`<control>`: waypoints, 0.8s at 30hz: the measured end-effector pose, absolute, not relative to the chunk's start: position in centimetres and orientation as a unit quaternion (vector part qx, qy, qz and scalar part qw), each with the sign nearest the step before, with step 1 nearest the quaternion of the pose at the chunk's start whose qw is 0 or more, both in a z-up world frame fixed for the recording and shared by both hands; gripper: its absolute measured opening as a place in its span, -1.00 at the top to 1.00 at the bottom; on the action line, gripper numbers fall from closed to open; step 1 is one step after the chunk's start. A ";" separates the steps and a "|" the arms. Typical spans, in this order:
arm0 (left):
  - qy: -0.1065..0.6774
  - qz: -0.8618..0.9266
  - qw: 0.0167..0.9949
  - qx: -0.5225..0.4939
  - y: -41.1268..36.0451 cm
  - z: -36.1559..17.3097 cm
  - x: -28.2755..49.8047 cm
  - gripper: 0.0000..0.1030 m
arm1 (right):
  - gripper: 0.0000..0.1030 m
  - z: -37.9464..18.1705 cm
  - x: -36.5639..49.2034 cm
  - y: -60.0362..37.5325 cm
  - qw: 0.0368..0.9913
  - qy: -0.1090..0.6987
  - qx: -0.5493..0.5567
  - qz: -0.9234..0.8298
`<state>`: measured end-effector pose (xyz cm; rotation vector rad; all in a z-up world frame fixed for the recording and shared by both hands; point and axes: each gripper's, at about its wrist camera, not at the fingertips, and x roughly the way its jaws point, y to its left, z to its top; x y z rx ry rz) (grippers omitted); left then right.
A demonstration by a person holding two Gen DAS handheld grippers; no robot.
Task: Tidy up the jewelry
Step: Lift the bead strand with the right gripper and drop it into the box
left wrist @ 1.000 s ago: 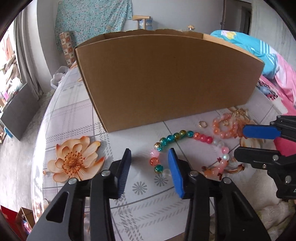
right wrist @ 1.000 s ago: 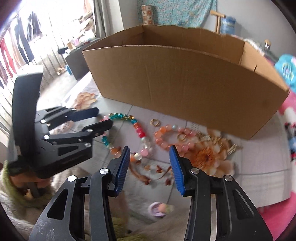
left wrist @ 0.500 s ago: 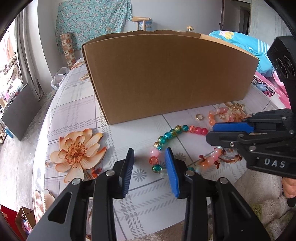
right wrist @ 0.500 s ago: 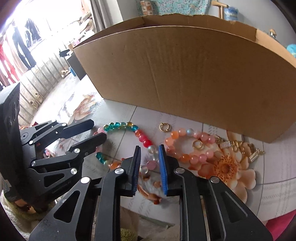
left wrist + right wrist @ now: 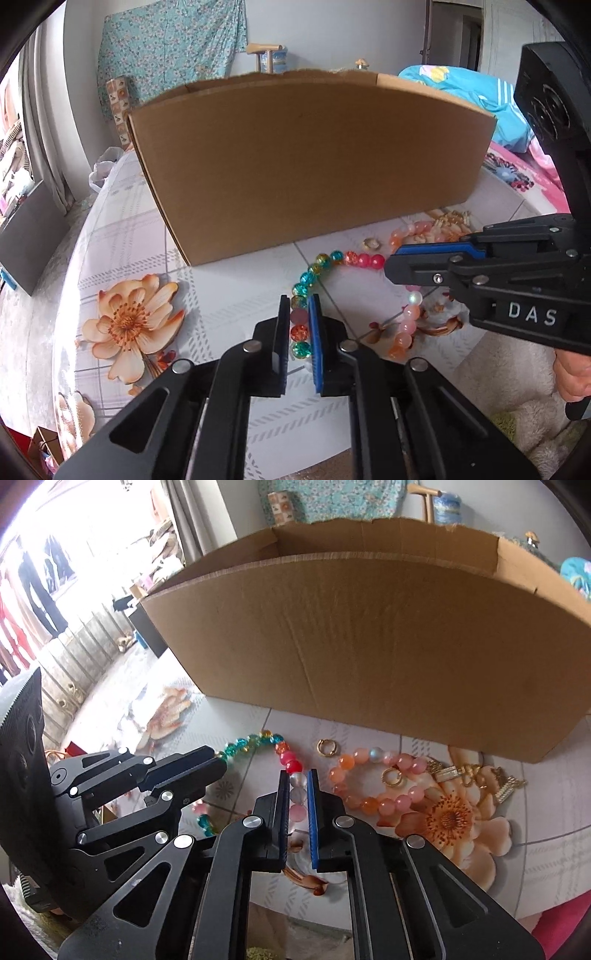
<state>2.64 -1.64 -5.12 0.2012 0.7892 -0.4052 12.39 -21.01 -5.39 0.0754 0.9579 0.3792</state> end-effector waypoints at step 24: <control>0.220 -0.238 0.942 0.082 -1.6 12.1 3.8 0.82 | 0.86 8.0 13.6 -26.4 0.904 0.301 0.064 0.296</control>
